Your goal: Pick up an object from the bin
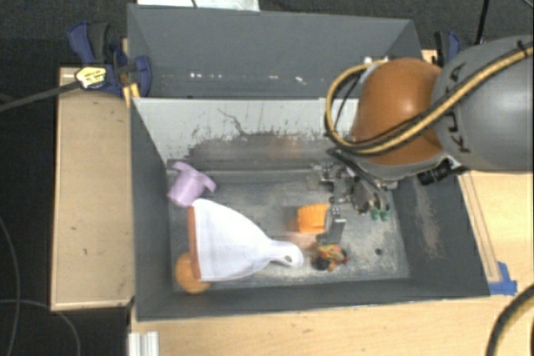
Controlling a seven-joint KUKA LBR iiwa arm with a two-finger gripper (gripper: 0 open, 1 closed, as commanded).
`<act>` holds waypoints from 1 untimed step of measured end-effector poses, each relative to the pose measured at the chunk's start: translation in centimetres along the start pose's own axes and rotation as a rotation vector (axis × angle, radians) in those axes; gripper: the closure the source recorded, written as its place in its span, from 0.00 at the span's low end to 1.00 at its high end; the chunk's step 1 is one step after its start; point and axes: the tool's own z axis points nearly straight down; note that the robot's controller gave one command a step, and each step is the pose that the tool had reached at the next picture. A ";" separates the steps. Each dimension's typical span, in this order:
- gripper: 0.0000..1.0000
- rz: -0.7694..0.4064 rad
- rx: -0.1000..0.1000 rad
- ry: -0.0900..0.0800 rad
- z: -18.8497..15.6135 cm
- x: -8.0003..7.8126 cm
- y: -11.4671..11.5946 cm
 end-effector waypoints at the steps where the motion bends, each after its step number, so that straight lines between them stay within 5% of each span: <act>1: 0.00 0.001 0.000 -0.007 -0.5 -0.1 0.0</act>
Offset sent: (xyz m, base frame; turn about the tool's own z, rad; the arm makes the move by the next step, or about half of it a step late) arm 0.0060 -0.0146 -0.0490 -0.0270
